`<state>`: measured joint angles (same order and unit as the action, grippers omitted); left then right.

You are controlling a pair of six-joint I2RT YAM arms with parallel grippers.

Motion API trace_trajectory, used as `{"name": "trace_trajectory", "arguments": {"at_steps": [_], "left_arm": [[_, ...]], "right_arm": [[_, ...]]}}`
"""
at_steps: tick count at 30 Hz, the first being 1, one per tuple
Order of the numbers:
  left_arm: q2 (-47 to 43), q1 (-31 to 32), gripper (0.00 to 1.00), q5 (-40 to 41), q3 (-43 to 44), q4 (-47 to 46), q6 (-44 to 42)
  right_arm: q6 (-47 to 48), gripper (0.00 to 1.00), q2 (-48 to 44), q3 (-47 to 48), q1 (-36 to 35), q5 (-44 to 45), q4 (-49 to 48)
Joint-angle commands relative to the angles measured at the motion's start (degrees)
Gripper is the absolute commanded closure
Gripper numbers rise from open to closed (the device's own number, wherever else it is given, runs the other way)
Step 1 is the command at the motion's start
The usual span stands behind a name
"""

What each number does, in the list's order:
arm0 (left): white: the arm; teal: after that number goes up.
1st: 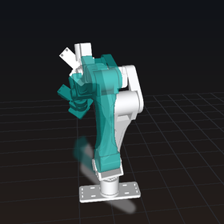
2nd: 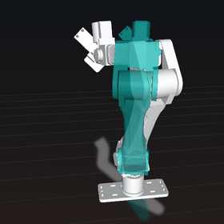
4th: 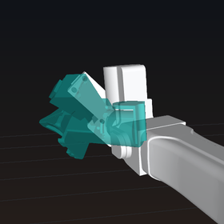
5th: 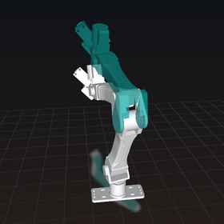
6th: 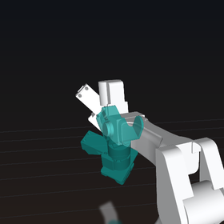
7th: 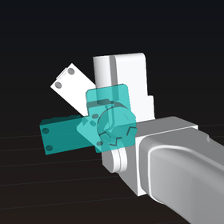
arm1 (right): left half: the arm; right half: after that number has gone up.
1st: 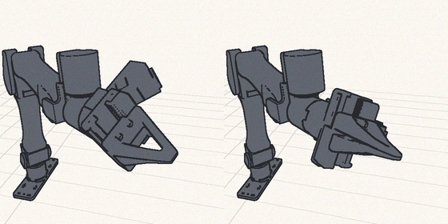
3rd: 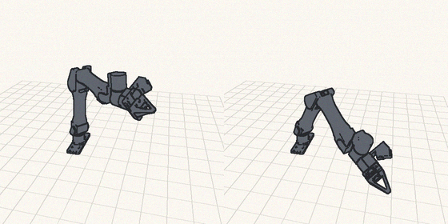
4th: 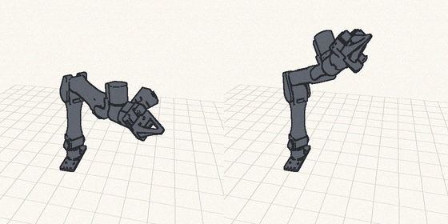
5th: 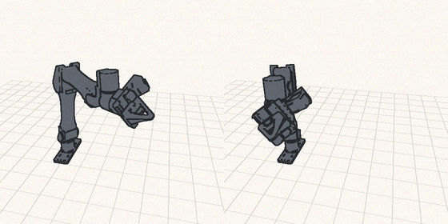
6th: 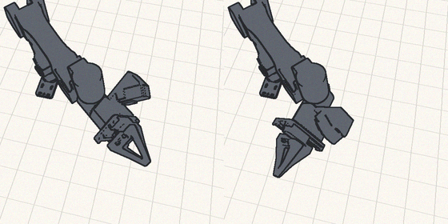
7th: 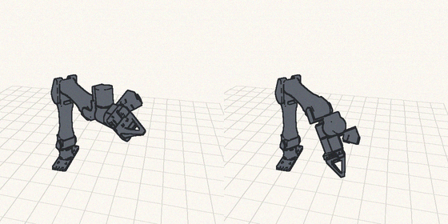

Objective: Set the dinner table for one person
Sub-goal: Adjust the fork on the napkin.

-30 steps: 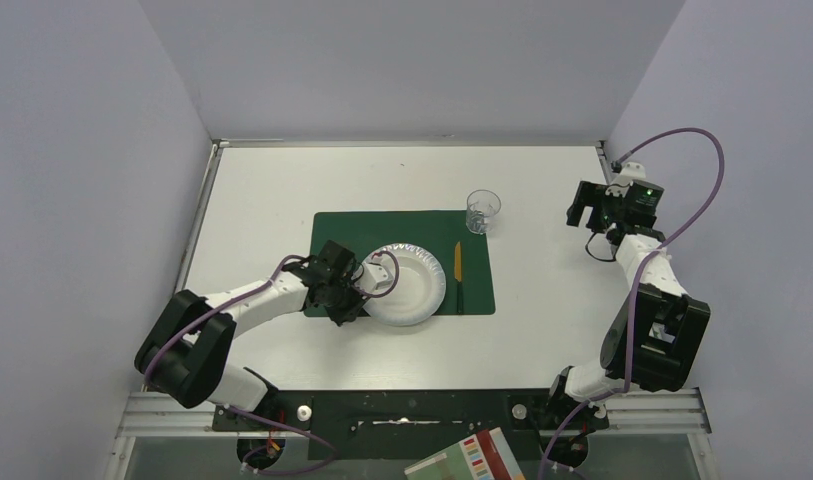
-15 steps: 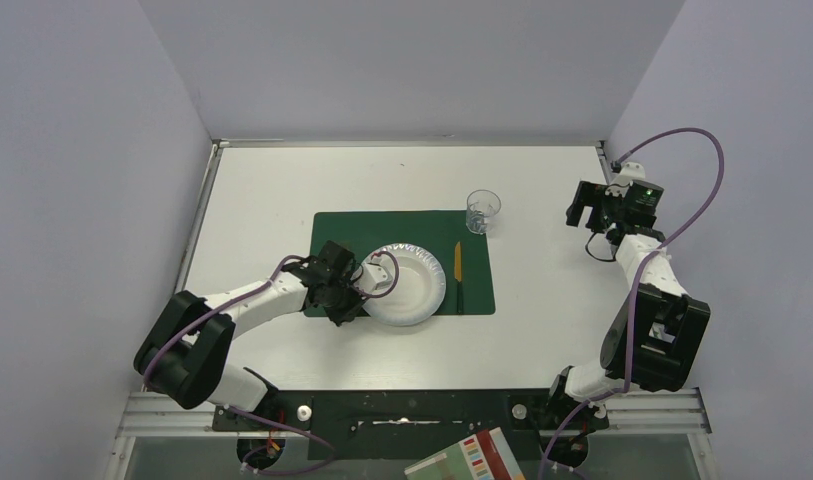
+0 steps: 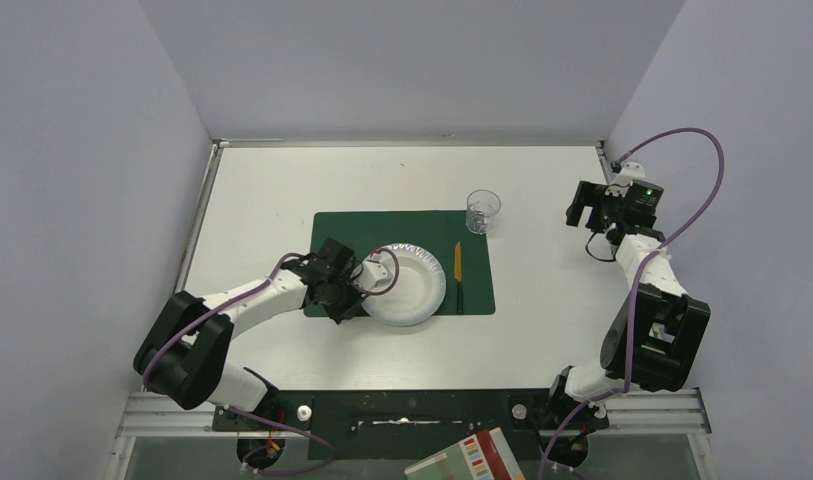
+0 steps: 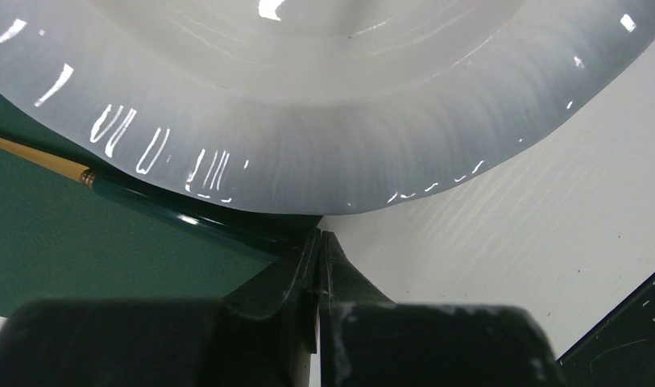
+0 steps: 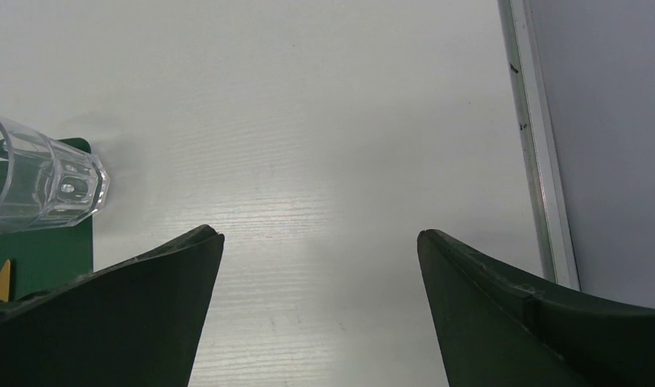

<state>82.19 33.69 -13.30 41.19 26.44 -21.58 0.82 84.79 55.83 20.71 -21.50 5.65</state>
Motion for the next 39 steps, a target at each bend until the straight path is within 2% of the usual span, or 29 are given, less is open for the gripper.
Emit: {"name": "trace_trajectory", "arguments": {"at_steps": [1,32,39], "left_arm": [[-0.19,-0.1,1.0,-1.0,3.52,-0.15,-0.07],[1.48,-0.04,1.0,0.19,3.56,-1.93,0.02],[1.1,-0.13,1.0,1.33,13.39,4.75,0.82]], "right_arm": [[0.01,0.04,-2.38,0.25,0.63,-0.73,-2.69],[0.32,0.04,-1.66,0.23,0.65,-1.08,-2.82],[0.41,0.04,-1.42,0.15,0.65,-0.86,-2.84]]}}
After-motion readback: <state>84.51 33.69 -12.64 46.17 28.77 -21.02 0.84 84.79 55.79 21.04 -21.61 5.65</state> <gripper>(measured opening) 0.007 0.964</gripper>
